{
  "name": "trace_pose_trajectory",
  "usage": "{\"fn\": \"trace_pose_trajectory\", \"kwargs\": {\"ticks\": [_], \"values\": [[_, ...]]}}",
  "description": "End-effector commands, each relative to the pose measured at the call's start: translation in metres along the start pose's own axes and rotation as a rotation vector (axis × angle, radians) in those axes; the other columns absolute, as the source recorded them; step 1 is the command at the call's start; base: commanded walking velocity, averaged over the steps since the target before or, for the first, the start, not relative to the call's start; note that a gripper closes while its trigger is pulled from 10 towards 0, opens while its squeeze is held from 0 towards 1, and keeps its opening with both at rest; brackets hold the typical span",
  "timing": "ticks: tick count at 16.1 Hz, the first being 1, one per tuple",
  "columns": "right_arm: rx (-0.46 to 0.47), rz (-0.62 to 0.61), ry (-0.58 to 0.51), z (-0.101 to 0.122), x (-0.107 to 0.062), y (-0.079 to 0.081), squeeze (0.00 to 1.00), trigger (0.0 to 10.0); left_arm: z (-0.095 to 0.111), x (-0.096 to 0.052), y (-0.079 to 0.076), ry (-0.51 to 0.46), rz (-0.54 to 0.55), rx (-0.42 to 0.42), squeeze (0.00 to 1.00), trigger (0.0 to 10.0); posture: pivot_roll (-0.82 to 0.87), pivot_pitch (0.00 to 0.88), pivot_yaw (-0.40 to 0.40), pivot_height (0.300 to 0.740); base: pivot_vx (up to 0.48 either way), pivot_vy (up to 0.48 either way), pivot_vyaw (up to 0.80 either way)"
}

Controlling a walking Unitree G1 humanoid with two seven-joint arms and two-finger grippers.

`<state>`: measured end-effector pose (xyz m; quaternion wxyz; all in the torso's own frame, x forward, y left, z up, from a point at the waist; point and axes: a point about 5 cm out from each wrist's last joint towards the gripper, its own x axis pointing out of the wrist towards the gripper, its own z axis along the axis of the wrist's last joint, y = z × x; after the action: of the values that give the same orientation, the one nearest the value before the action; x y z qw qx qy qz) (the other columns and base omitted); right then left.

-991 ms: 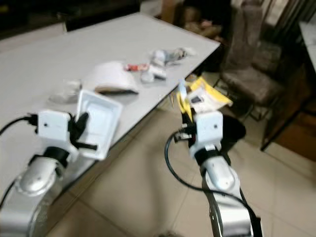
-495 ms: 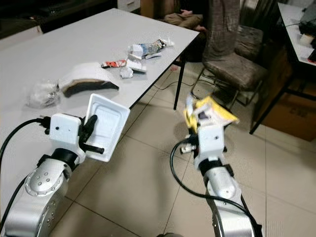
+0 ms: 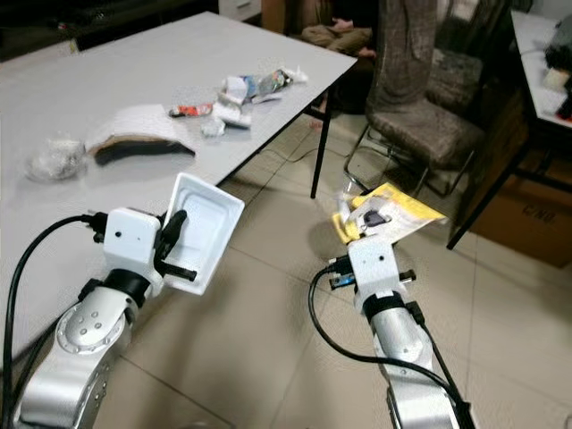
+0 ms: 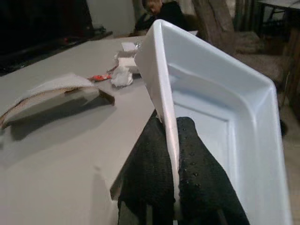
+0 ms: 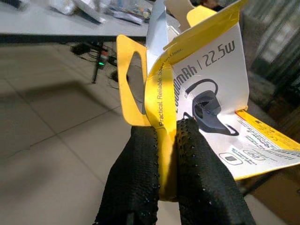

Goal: Picking trash to rubbish bin

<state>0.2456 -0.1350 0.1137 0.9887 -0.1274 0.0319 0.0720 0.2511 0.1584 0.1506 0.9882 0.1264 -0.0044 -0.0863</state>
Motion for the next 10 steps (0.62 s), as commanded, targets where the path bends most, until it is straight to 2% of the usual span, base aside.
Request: {"fn": "trace_pose_trajectory", "kwargs": {"ticks": [1,2,4,5,6,9,10], "values": [[0.017,-0.011,-0.050,0.006,-0.002,-0.003,0.00,10.0,-0.002,0.002,-0.002,0.027,-0.021,-0.023,0.00,10.0,0.01,0.053,-0.046,0.740,0.000,0.000,0.00],[0.035,-0.017,-0.067,0.007,-0.004,-0.005,0.00,10.0,-0.004,0.002,-0.003,0.045,-0.031,-0.060,0.00,10.0,0.01,0.051,-0.044,0.740,0.000,0.480,0.00],[0.019,-0.056,-0.093,0.009,-0.006,-0.009,0.00,10.0,-0.005,0.003,-0.003,0.047,-0.034,-0.045,0.00,10.0,0.00,0.053,-0.042,0.740,0.000,0.480,0.00],[-0.039,-0.108,-0.120,0.010,-0.008,-0.014,0.00,10.0,-0.006,0.002,-0.004,0.046,-0.032,-0.044,0.00,10.0,0.00,0.053,-0.042,0.740,0.000,0.480,0.00],[-0.108,-0.171,-0.150,0.011,-0.009,-0.021,0.00,10.0,-0.007,0.002,-0.005,0.043,-0.039,-0.040,0.00,10.0,0.00,0.054,-0.039,0.740,0.000,0.000,0.00],[-0.419,-0.377,-0.219,0.012,-0.018,-0.042,0.00,10.0,-0.003,0.003,-0.005,0.020,-0.037,-0.036,0.00,10.0,0.00,0.056,-0.043,0.740,0.000,0.000,0.00],[-0.467,-0.420,-0.228,0.012,-0.021,-0.048,0.00,10.0,-0.004,0.004,-0.004,0.021,-0.037,-0.027,0.00,10.0,0.00,0.055,-0.044,0.740,0.000,0.000,0.00]]}}
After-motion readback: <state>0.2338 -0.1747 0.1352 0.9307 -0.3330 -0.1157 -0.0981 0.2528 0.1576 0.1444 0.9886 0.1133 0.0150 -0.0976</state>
